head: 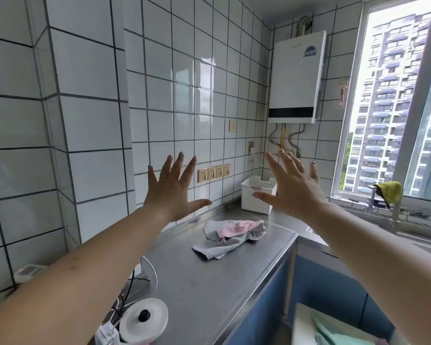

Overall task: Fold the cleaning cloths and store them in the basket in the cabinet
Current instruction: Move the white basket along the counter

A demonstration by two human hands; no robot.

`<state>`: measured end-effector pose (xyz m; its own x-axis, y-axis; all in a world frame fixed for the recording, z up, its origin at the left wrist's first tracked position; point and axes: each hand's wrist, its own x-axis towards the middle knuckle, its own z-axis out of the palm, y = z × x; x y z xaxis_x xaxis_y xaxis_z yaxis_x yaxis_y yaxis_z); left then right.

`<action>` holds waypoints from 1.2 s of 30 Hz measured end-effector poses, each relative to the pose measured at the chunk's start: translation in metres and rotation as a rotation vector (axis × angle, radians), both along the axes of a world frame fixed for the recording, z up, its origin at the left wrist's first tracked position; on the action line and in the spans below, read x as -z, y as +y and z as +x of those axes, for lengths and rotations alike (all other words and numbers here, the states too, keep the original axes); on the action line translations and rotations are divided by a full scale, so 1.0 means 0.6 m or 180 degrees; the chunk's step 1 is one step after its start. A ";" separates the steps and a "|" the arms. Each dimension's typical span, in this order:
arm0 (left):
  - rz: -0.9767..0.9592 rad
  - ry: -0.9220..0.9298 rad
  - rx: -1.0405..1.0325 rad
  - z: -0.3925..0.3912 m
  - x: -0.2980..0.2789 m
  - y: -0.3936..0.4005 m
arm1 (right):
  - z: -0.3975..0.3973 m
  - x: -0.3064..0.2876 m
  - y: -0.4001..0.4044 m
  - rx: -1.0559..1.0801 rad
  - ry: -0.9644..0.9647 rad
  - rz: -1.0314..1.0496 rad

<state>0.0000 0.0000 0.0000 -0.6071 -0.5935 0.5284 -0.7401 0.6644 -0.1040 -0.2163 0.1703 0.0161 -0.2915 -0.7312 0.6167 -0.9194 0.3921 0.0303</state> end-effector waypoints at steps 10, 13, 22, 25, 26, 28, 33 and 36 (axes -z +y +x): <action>0.0507 -0.0016 0.0124 -0.069 0.121 0.019 | -0.060 0.125 0.025 0.0117 -0.0604 0.0154; 0.0694 -0.0028 0.0158 -0.095 0.160 0.018 | -0.080 0.165 0.022 0.0138 -0.0807 0.0263; 0.1027 -0.0056 0.0364 -0.220 0.253 -0.058 | -0.188 0.255 -0.040 0.0443 -0.1097 0.0585; 0.1215 0.0106 0.0403 -0.275 0.276 -0.102 | -0.234 0.269 -0.079 0.0557 -0.1220 0.0596; 0.1297 0.0174 0.0411 -0.292 0.282 -0.115 | -0.248 0.274 -0.093 0.0596 -0.1288 0.0596; 0.1485 0.0270 0.0408 -0.335 0.294 -0.148 | -0.283 0.285 -0.126 0.0665 -0.1425 0.0639; 0.2049 0.0525 0.0420 -0.447 0.319 -0.232 | -0.359 0.301 -0.197 0.0723 -0.1743 0.0622; 0.2704 0.0783 0.0427 -0.526 0.329 -0.265 | -0.417 0.314 -0.236 0.0770 -0.1876 0.0590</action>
